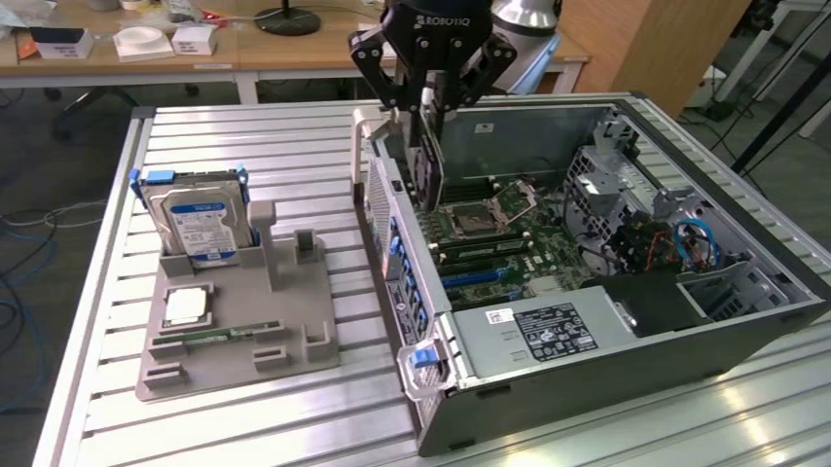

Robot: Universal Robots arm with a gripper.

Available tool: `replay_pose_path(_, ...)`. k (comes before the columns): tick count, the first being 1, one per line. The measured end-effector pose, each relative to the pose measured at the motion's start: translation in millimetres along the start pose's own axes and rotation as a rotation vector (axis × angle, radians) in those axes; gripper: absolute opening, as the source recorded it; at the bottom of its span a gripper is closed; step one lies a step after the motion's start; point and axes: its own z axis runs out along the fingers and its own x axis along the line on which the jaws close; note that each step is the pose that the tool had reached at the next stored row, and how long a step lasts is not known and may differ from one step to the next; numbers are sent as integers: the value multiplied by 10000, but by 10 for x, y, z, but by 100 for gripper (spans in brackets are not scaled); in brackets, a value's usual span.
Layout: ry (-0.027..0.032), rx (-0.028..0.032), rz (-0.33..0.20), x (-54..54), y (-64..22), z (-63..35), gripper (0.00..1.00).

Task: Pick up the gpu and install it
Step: 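Pick up the gpu and move the gpu toward the slot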

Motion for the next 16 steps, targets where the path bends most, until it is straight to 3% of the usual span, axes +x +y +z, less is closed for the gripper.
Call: replay_pose_path(16,1,0,0,-280,21,7,26)
